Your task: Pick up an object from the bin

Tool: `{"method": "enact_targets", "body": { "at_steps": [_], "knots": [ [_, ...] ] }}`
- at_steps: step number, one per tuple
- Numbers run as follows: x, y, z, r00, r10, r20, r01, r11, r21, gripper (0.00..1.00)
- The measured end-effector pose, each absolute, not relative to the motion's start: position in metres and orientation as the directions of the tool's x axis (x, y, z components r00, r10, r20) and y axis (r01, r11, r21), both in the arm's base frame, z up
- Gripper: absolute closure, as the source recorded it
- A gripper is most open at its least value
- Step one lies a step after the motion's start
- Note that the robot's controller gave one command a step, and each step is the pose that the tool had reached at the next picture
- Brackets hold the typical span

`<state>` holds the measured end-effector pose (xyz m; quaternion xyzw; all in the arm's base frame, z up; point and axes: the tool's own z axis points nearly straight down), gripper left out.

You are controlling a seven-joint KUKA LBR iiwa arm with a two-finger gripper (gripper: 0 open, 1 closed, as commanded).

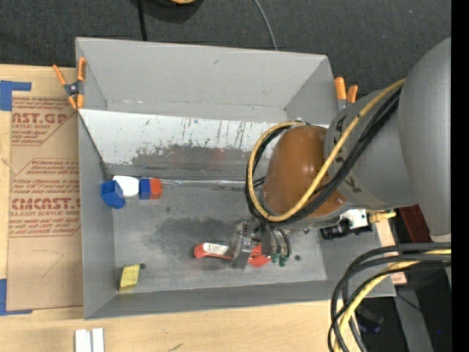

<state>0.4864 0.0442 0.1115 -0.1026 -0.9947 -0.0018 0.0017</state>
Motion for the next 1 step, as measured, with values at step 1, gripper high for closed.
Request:
{"method": "enact_targets", "body": {
  "at_steps": [1],
  "knots": [
    [0.4862,0.0443,0.1254,-0.979,0.204,0.003,0.204,0.979,0.004,1.0]
  ]
}}
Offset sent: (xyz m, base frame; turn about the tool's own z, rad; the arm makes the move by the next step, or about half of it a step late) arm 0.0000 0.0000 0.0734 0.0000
